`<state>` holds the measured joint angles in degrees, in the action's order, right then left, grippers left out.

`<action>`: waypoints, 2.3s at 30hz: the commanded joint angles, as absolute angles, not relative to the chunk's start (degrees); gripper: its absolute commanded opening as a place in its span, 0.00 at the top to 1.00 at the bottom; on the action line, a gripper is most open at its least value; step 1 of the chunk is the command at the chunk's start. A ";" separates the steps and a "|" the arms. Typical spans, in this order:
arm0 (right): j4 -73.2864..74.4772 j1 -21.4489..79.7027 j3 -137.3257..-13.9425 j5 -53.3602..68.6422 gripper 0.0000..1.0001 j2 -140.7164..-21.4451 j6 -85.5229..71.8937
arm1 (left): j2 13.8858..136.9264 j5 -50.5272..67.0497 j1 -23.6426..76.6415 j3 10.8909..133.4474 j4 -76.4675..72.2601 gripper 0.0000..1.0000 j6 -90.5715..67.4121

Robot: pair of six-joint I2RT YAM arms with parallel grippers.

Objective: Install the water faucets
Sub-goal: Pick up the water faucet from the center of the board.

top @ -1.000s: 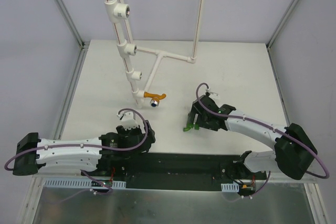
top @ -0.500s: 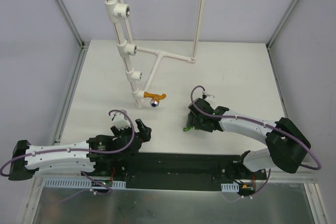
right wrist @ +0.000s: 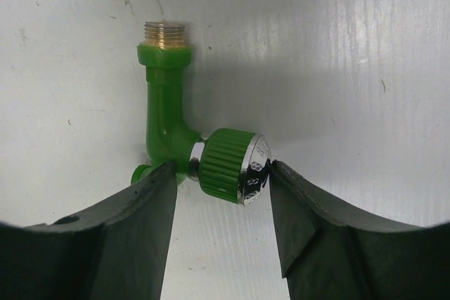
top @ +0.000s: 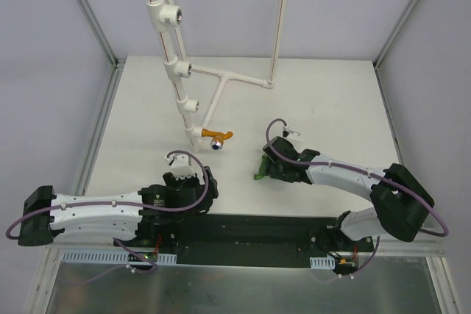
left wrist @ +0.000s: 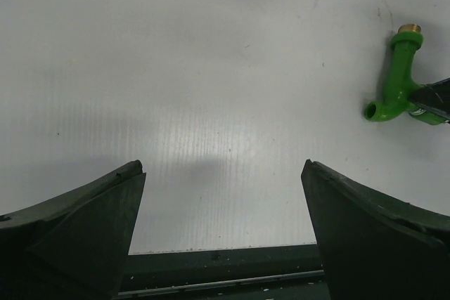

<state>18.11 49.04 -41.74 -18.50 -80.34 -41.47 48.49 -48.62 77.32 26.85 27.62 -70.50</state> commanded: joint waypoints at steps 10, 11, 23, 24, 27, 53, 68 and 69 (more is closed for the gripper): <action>16.88 49.31 -35.60 -20.83 0.23 -76.03 -41.04 | 49.31 -47.55 77.78 31.20 25.66 0.01 -67.59; 16.53 49.31 -35.25 -20.83 0.23 -75.94 -41.04 | 49.05 -47.46 77.78 31.29 25.58 0.01 -67.50; 11.78 49.31 -32.79 -22.50 0.50 -75.67 -39.55 | 48.78 -46.76 77.78 31.11 24.43 0.01 -67.41; 11.34 49.31 -32.17 -22.41 0.54 -75.33 -39.29 | 48.78 -46.67 77.78 31.20 24.35 0.01 -67.41; 10.37 49.31 -30.68 -22.59 0.76 -73.57 -37.97 | 48.60 -46.41 77.78 31.29 23.91 0.01 -67.50; 27.50 42.45 -46.91 -15.56 0.01 -74.42 -43.06 | 47.81 -44.12 77.78 33.84 22.59 0.01 -65.04; 29.27 42.45 -52.38 -17.93 0.03 -91.84 -47.90 | 46.41 -44.03 77.70 32.61 22.59 0.01 -64.25; 29.18 42.36 -52.56 -18.02 0.03 -92.63 -47.90 | 46.23 -44.12 77.70 32.52 22.59 0.01 -64.34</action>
<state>27.53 42.48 -50.81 -17.26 -89.41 -46.15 47.20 -43.90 77.32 31.79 22.96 -65.10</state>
